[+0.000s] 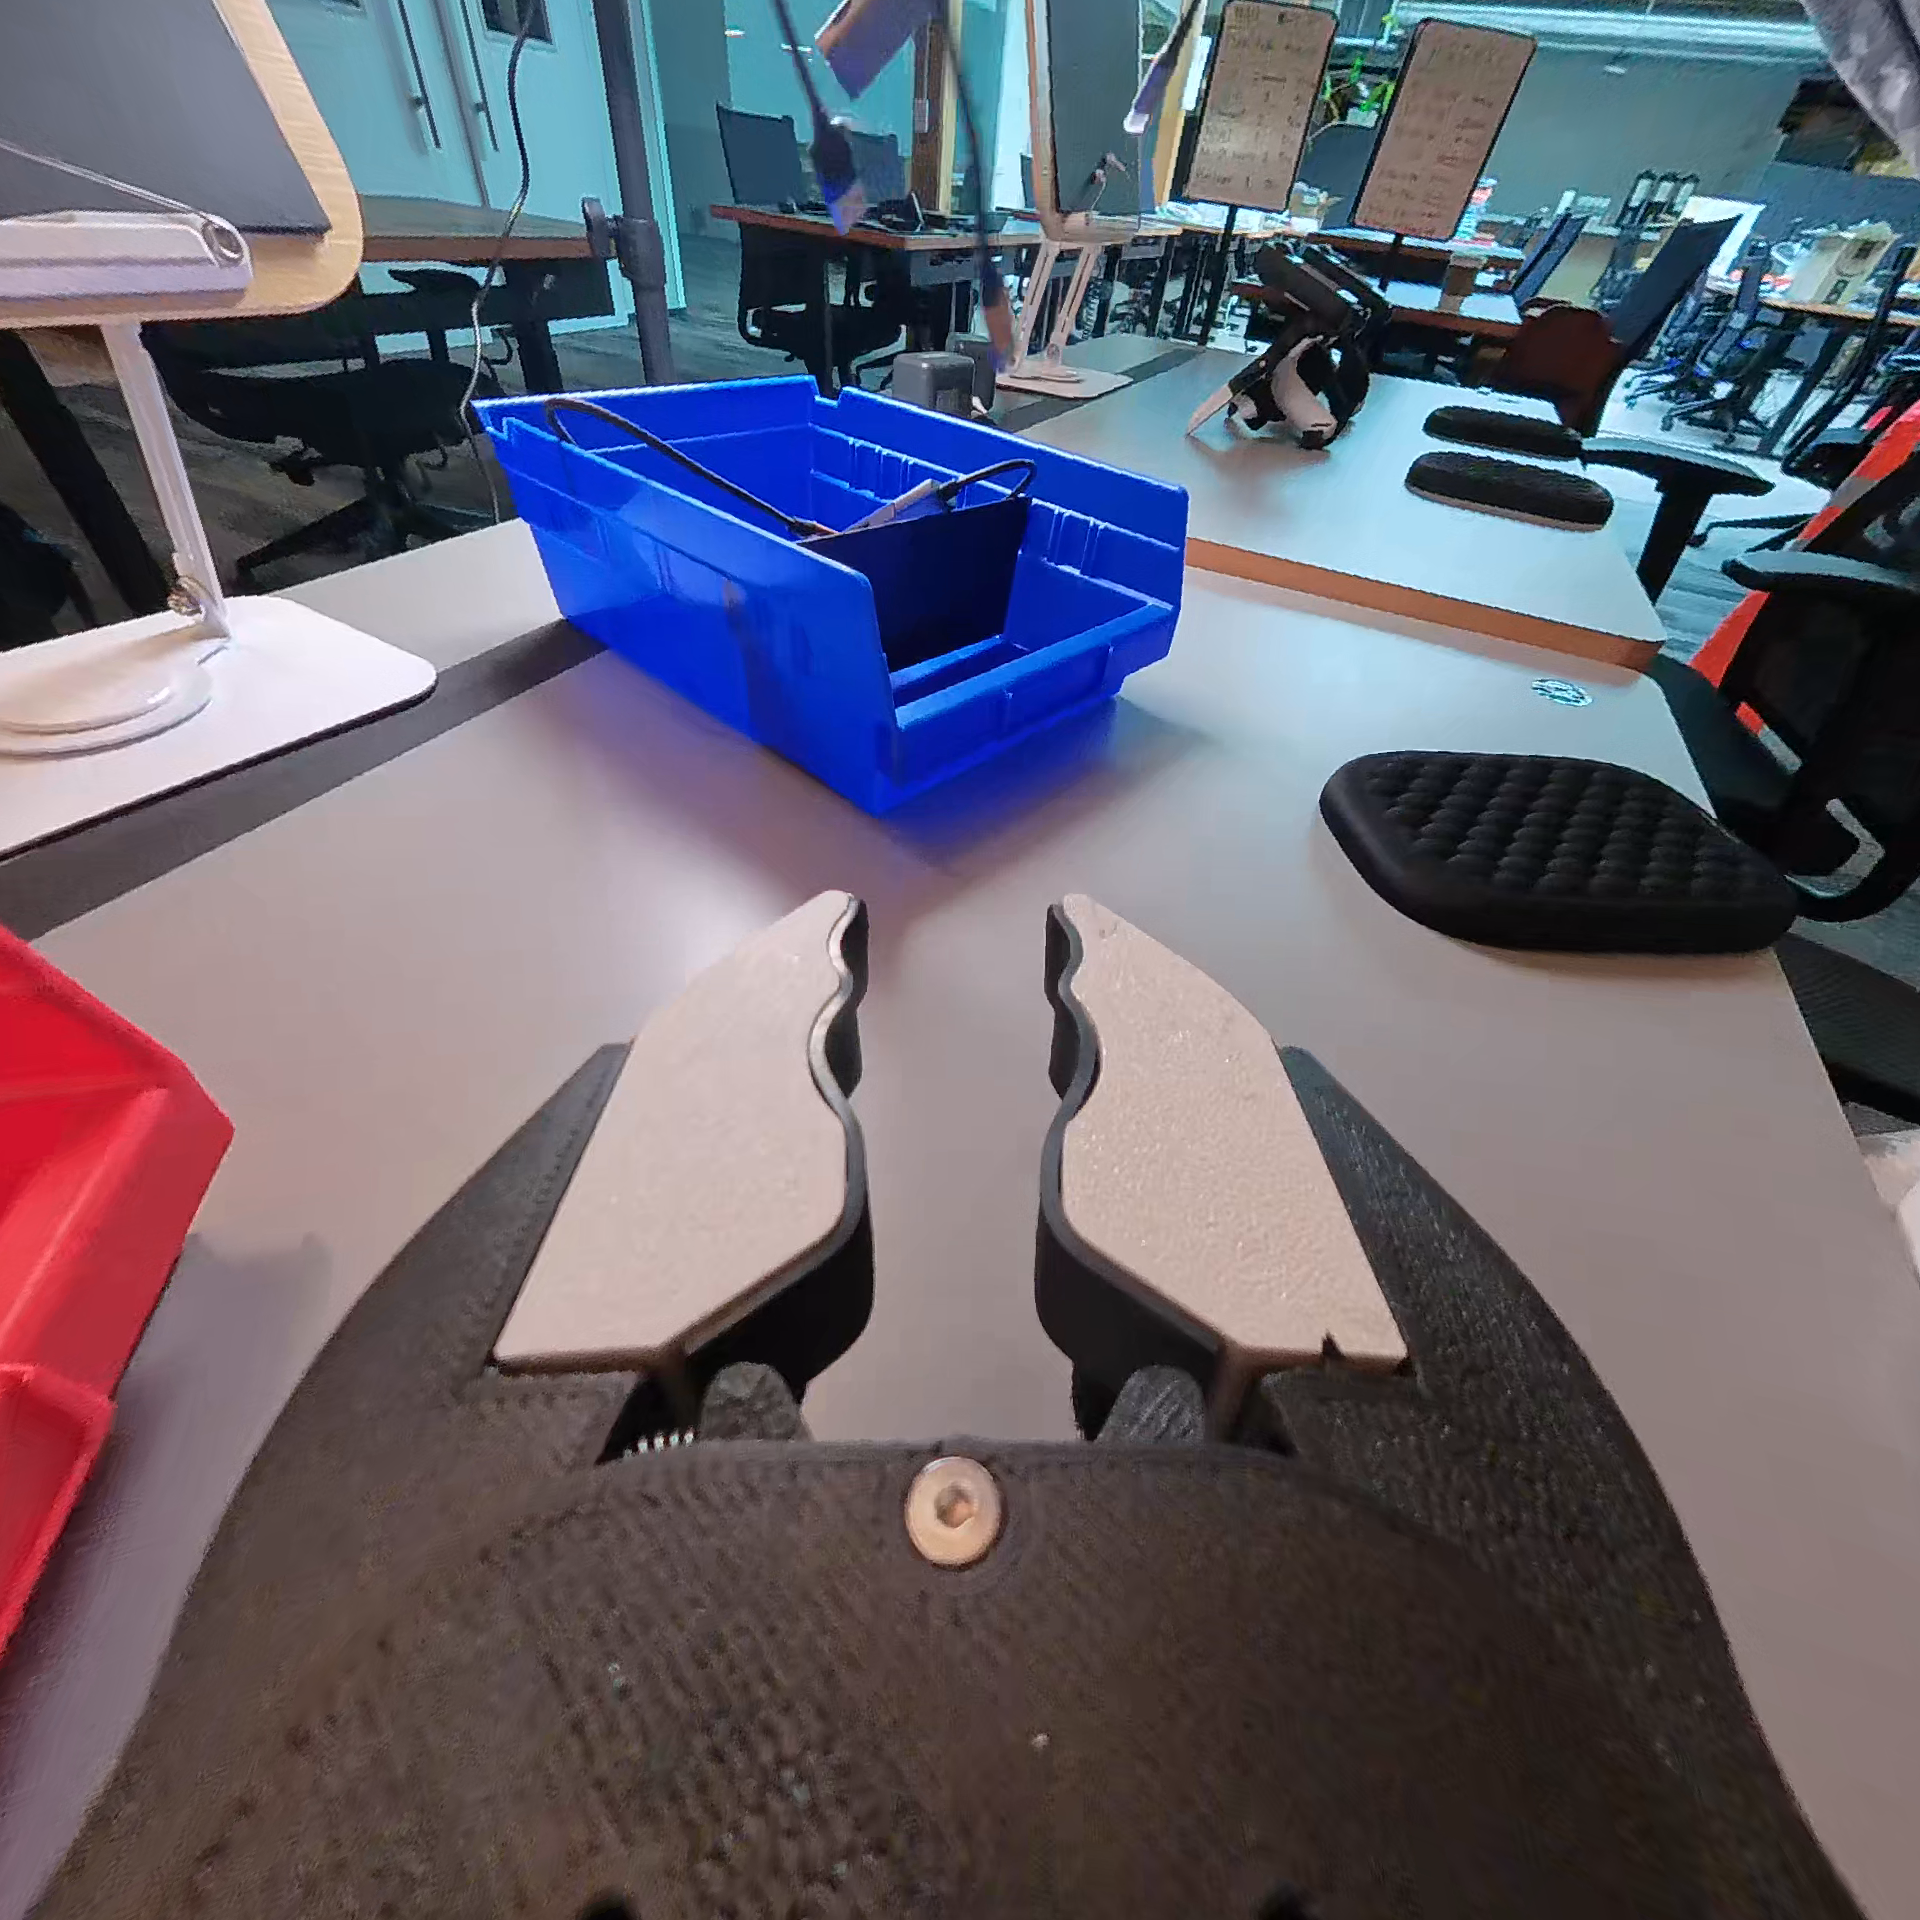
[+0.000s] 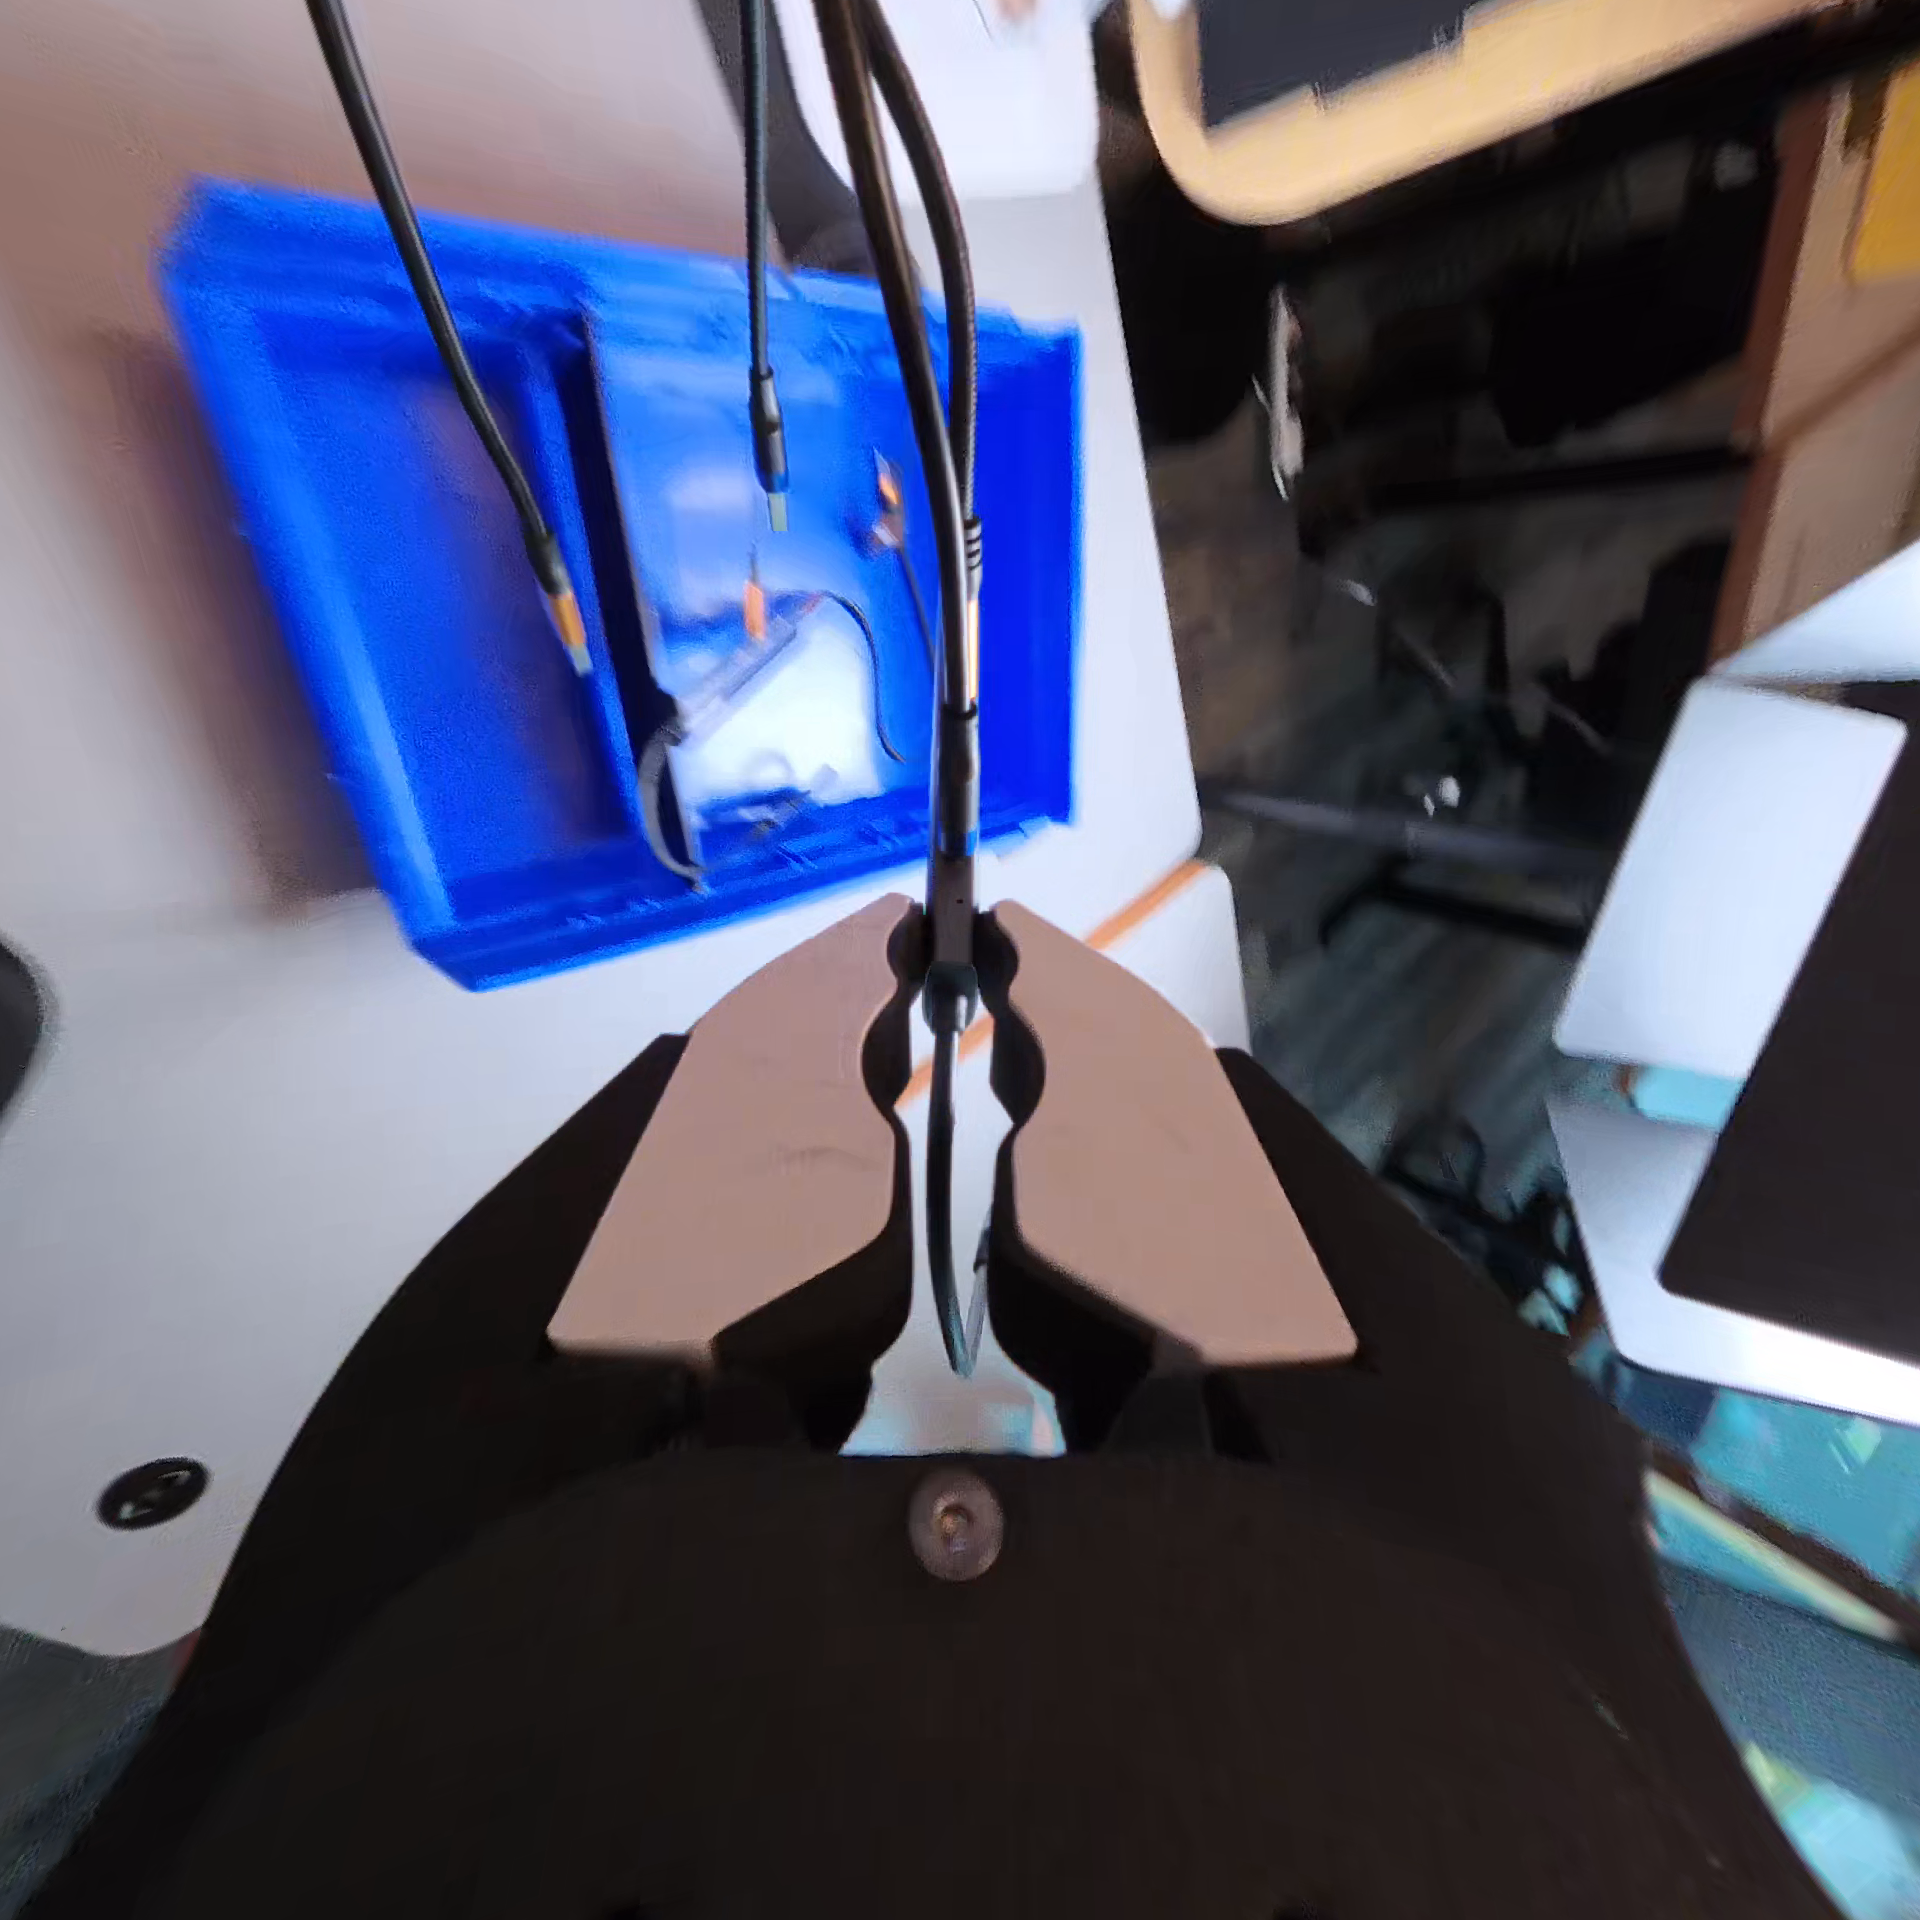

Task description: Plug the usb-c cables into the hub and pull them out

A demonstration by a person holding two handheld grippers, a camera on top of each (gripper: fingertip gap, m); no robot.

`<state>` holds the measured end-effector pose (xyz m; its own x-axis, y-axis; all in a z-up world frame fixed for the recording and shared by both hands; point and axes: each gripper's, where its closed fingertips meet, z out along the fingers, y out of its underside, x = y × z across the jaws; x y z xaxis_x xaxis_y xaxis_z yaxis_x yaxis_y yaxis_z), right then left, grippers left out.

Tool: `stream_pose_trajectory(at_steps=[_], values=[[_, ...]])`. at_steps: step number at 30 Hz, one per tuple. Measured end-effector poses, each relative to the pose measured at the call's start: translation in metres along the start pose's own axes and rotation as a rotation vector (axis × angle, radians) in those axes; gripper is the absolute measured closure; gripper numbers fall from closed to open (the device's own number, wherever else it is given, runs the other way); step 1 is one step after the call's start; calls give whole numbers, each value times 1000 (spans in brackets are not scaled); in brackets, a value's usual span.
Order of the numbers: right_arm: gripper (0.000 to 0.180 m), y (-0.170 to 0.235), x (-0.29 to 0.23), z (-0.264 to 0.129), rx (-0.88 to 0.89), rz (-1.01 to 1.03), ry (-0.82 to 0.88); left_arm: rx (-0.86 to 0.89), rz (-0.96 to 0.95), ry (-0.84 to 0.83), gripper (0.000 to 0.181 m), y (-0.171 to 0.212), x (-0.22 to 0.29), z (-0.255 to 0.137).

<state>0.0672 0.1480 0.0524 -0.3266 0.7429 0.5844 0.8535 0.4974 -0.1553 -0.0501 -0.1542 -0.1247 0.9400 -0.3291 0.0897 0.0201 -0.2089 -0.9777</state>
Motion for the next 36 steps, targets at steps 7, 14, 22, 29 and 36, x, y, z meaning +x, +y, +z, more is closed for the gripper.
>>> stream_pose_trajectory(at_steps=[7,14,22,29,36], values=[[170,7,25,99,-230,-14,73,5,-33,-14,149,5,-4,-7],[170,-42,-2,178,-77,14,-106,4,-58,-21,149,9,-8,-10],[167,-34,-40,229,-53,98,-271,-26,-63,0,149,18,-7,-6],[139,-20,-60,215,-59,55,-303,-38,-68,-4,148,21,-9,-5],[133,-53,-36,116,356,208,-188,-49,-70,-86,147,21,-23,-10]])
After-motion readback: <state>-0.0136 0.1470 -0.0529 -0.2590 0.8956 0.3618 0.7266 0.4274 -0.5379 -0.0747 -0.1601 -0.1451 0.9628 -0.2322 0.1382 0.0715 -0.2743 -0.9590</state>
